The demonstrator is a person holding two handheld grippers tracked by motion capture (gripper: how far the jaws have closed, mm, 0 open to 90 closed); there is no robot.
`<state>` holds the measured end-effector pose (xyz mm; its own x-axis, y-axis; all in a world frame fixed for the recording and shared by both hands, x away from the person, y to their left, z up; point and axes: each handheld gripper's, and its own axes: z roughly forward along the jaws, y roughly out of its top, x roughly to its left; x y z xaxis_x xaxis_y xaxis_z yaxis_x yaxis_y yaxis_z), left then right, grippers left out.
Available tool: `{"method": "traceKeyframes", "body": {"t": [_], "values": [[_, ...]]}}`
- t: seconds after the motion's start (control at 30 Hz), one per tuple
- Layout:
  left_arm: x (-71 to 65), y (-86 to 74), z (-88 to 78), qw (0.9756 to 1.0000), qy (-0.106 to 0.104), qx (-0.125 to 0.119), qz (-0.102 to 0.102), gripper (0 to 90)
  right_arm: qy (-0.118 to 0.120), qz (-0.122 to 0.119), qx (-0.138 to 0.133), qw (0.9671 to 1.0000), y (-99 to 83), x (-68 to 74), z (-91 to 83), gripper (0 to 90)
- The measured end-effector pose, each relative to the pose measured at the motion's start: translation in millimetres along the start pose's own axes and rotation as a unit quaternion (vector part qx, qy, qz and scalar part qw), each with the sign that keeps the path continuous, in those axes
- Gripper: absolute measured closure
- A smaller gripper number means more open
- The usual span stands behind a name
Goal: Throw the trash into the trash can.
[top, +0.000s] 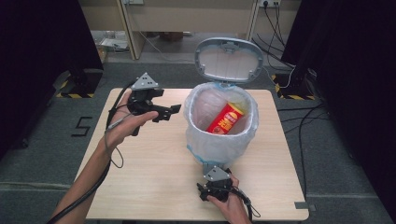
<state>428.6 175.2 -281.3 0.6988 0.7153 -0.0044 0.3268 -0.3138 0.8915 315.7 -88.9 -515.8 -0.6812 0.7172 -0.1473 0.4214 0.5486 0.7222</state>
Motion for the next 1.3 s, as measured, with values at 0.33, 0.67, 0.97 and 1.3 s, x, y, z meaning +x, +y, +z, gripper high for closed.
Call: {"method": "traceKeyframes", "body": {"t": [0.33, 0.67, 0.97, 1.3], "values": [[16.8, -36.2, -1.7, 0.9995, 0.005, -0.006, -0.031, 15.4, 0.0, -0.001, 0.001, 1.0, 0.0, -0.1, -0.2, 17.1], [25.8, -71.5, -0.4, 0.9987, 0.012, 0.001, -0.049, 15.4, 0.002, 0.0, 0.001, 1.0, 0.1, 0.0, -0.2, 17.1], [27.8, -92.5, -6.0, 0.9985, 0.025, 0.001, -0.048, 15.2, 0.002, 0.001, 0.001, 1.0, 0.1, 0.0, -0.2, 17.1], [30.2, -133.3, -11.5, 0.9976, 0.04, 0.009, -0.055, 15.2, 0.001, -0.001, 0.0, 1.0, 0.1, -0.2, 0.0, 17.1]]}}
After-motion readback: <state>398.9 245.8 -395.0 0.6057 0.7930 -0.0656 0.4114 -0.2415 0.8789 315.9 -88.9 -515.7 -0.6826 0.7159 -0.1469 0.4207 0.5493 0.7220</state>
